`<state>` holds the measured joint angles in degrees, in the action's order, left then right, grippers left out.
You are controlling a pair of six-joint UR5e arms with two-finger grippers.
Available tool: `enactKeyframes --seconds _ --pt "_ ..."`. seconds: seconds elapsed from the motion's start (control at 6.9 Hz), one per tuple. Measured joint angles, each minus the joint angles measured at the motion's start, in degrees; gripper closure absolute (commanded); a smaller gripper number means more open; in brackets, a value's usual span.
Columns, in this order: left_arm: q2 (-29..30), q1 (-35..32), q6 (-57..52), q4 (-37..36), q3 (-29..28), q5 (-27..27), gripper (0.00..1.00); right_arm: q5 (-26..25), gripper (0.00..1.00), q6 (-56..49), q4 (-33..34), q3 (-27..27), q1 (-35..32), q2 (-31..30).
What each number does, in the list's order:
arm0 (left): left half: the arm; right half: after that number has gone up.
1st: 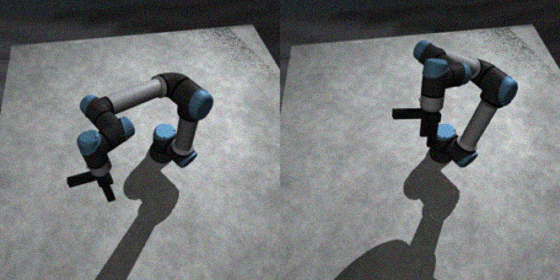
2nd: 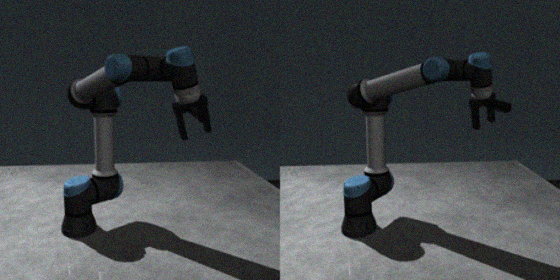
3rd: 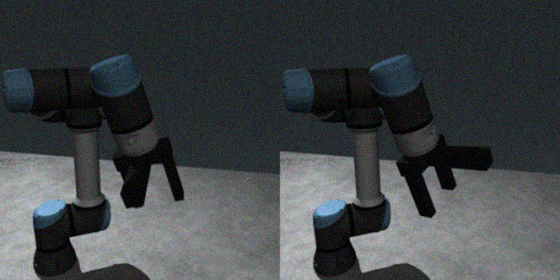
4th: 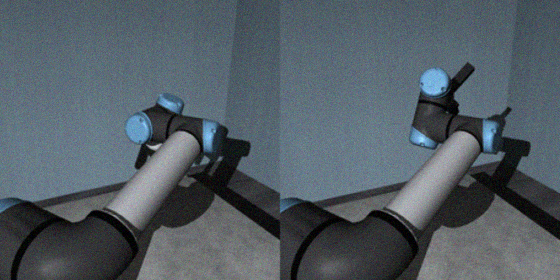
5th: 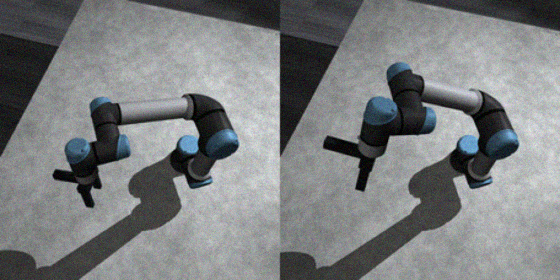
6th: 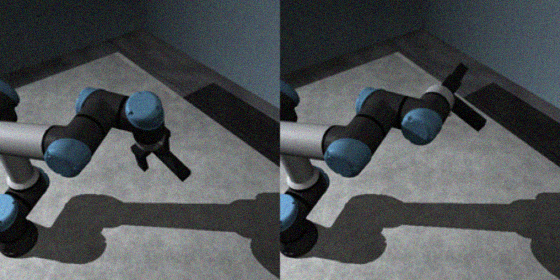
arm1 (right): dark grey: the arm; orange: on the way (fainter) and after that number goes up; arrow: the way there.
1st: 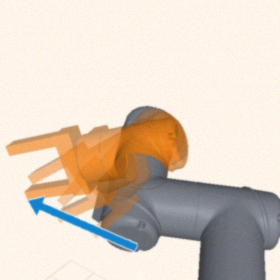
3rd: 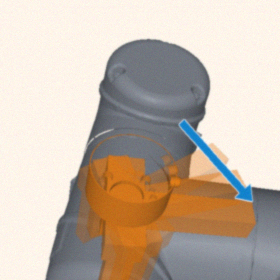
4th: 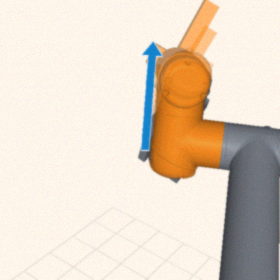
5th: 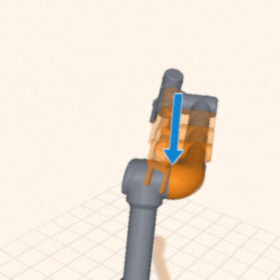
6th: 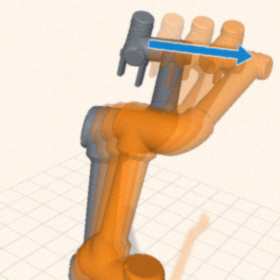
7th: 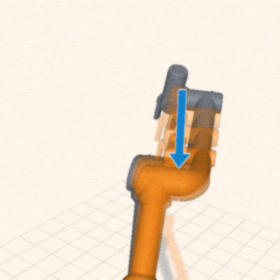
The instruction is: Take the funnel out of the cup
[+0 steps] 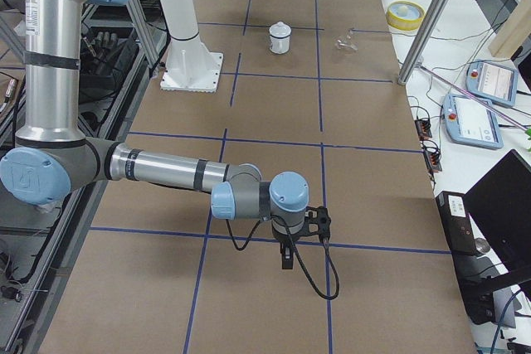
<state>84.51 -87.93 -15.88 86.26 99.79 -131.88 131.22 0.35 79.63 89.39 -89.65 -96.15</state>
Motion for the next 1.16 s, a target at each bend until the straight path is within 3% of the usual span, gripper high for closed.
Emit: enactKeyframes --seconds 1.16 --pt "-0.3 -0.8 -1.2 0.5 -0.7 0.3 0.0 0.0 0.0 0.0 0.0 0.0 0.0 0.0"
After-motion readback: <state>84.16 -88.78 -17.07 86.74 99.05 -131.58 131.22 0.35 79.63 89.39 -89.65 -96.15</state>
